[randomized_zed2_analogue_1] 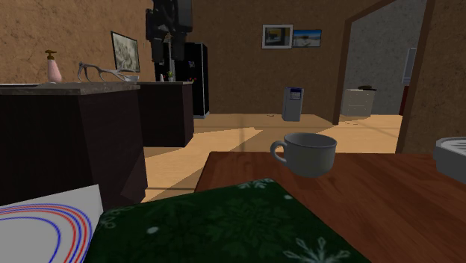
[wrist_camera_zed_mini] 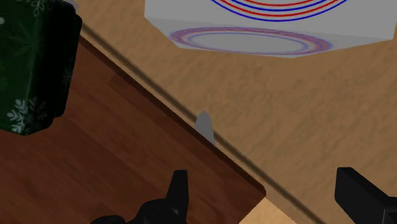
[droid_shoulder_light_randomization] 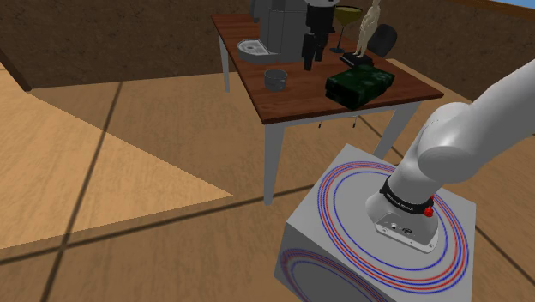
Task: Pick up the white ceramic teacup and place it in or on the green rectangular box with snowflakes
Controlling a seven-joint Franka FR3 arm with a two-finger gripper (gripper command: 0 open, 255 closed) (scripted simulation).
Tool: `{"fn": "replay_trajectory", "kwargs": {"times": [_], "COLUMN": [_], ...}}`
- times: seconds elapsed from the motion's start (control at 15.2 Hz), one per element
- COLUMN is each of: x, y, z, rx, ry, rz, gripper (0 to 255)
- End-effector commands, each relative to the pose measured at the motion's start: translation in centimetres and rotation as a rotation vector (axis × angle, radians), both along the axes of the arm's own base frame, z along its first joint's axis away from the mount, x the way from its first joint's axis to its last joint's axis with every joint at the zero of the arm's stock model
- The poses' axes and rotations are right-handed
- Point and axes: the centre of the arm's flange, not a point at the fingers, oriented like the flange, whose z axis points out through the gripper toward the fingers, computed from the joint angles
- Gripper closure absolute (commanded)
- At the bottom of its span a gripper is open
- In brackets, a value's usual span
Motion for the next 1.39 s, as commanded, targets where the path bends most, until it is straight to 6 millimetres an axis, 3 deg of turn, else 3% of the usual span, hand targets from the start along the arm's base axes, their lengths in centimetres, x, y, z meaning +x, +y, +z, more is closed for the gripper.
{"fn": "replay_trajectory", "kwargs": {"times": [0.0, 1.32], "x": [2.0, 22.9], "y": [-0.9, -9.3], "z": [-1.5, -14.3], "rx": [-0.006, -0.06], "ry": [-0.002, -0.02], "rz": [0.002, 0.024], "gripper": [0, 0]}}
